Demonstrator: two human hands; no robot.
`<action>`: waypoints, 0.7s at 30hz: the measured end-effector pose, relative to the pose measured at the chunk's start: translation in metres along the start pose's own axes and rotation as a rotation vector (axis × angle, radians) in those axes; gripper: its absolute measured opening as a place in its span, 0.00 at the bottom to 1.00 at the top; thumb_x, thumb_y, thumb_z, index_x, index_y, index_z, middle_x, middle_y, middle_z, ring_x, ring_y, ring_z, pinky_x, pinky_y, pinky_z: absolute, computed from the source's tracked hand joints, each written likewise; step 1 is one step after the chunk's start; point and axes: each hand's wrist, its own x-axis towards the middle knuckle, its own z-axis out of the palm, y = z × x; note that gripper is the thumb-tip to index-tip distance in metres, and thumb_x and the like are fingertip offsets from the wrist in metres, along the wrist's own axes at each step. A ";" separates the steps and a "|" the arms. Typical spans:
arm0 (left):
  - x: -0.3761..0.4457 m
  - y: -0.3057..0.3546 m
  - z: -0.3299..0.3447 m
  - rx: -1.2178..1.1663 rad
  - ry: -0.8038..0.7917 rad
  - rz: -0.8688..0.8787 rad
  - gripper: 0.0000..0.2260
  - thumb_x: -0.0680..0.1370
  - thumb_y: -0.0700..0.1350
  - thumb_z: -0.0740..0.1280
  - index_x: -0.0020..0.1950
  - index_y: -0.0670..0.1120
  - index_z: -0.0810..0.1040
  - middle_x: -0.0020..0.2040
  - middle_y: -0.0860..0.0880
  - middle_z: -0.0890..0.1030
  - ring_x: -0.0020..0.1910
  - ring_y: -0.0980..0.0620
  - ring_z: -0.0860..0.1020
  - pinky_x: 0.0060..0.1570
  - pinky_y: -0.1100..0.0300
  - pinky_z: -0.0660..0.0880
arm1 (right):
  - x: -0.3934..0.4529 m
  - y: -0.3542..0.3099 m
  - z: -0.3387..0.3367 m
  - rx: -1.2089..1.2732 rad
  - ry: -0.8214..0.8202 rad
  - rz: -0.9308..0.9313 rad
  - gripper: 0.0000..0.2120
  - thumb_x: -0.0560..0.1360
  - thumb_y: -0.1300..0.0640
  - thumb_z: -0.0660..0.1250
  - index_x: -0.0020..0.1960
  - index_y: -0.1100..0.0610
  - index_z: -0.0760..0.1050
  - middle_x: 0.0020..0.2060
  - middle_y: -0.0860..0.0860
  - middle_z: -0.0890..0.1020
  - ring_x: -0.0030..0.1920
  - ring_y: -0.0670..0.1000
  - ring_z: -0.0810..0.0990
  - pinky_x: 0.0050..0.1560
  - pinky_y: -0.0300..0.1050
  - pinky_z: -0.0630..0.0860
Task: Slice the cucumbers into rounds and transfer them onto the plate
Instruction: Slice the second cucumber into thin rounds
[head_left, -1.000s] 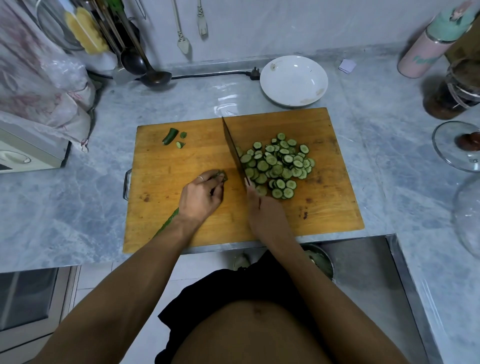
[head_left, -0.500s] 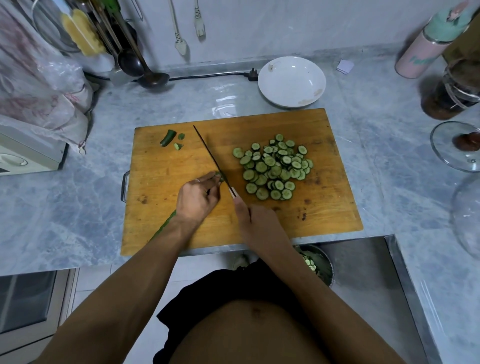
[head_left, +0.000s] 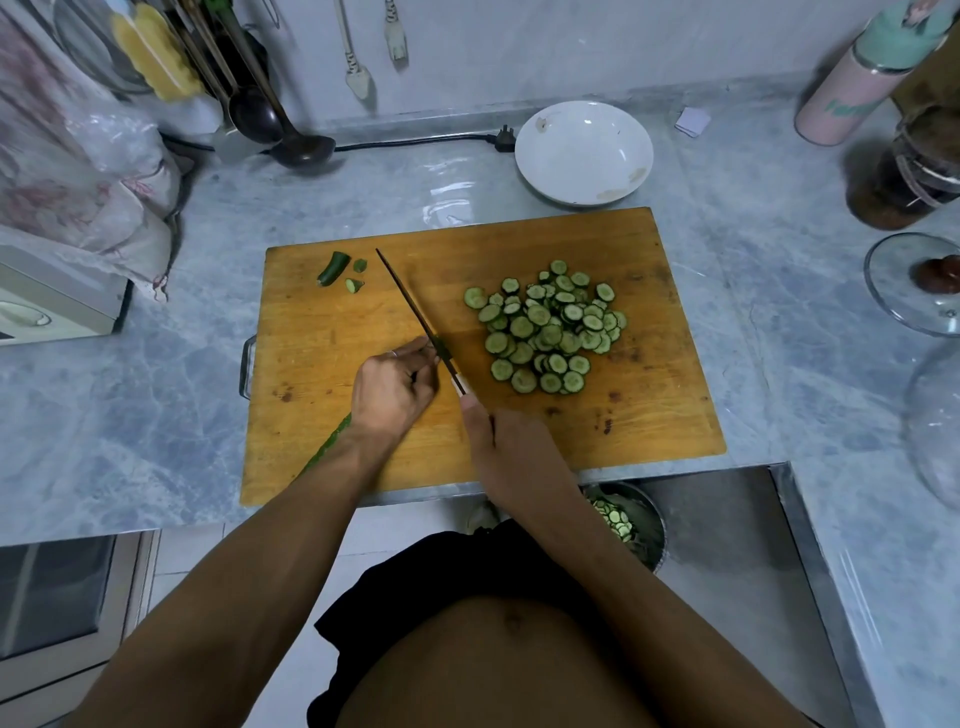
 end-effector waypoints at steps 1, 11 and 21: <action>0.000 -0.001 0.001 -0.001 -0.002 0.003 0.09 0.74 0.38 0.64 0.42 0.43 0.85 0.49 0.46 0.85 0.45 0.48 0.83 0.47 0.64 0.75 | 0.000 0.000 -0.001 0.010 -0.006 0.003 0.28 0.83 0.39 0.48 0.31 0.55 0.65 0.26 0.50 0.72 0.28 0.49 0.71 0.30 0.44 0.63; 0.000 0.002 -0.001 0.009 -0.005 0.019 0.13 0.75 0.41 0.63 0.52 0.43 0.85 0.58 0.46 0.83 0.51 0.48 0.83 0.52 0.62 0.77 | 0.028 -0.009 -0.003 0.003 -0.016 0.069 0.31 0.84 0.42 0.47 0.47 0.65 0.78 0.46 0.61 0.81 0.50 0.58 0.79 0.46 0.44 0.67; 0.000 0.001 0.001 -0.037 0.073 0.003 0.09 0.74 0.35 0.70 0.52 0.41 0.85 0.56 0.45 0.83 0.55 0.52 0.82 0.61 0.65 0.73 | 0.027 0.003 -0.008 0.112 0.070 0.093 0.30 0.84 0.41 0.48 0.31 0.58 0.69 0.29 0.53 0.76 0.31 0.52 0.74 0.30 0.45 0.65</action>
